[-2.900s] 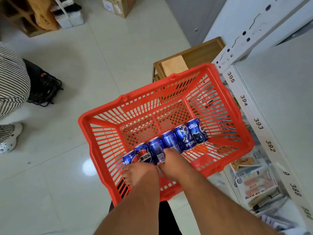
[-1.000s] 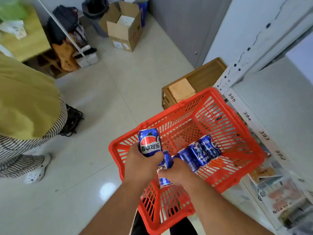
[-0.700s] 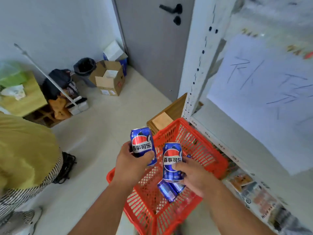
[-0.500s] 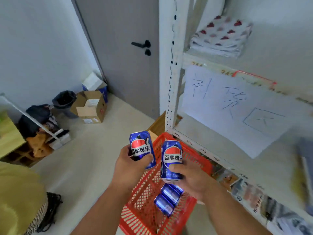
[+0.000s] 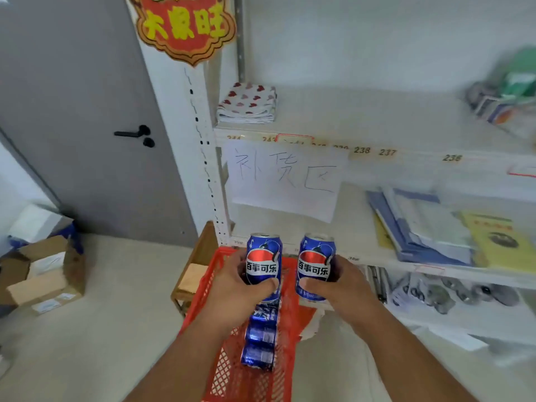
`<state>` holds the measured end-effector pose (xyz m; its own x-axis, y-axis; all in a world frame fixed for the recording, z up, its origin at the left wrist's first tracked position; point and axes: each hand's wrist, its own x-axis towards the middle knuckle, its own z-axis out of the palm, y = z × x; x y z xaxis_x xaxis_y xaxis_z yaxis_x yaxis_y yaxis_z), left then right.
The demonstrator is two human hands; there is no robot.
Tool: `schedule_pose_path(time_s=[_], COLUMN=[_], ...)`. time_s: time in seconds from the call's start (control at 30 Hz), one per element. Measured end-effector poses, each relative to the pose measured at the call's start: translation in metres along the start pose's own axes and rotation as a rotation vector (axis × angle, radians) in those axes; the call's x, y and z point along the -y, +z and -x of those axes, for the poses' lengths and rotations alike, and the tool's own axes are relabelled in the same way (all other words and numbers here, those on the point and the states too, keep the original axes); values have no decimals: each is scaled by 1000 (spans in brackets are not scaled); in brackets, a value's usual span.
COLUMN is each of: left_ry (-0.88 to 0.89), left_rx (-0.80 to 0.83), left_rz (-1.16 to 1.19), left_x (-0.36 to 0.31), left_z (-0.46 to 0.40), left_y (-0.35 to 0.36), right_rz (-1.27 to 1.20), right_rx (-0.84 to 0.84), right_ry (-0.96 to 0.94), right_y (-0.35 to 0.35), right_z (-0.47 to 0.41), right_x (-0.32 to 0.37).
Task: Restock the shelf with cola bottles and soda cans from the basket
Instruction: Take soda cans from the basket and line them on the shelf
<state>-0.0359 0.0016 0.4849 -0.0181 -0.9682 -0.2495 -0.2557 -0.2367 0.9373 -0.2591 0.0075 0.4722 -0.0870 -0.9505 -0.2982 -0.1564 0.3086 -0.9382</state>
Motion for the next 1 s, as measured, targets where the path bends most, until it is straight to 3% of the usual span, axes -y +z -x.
schedule_pose_path(time_s=[0.4, 0.7, 1.0], left_ry=[220, 345, 463], left_rx=[532, 884, 1191], left_rz=[-143, -203, -256], left_x=[-63, -75, -74], left_z=[61, 213, 390], left_y=[195, 358, 485], right_rz=[-114, -232, -242], right_rx=[-590, -969, -1317], right_ry=[-19, 23, 105], right_y=[-165, -272, -326], right_z=[174, 368, 572], right_x=[-47, -118, -185])
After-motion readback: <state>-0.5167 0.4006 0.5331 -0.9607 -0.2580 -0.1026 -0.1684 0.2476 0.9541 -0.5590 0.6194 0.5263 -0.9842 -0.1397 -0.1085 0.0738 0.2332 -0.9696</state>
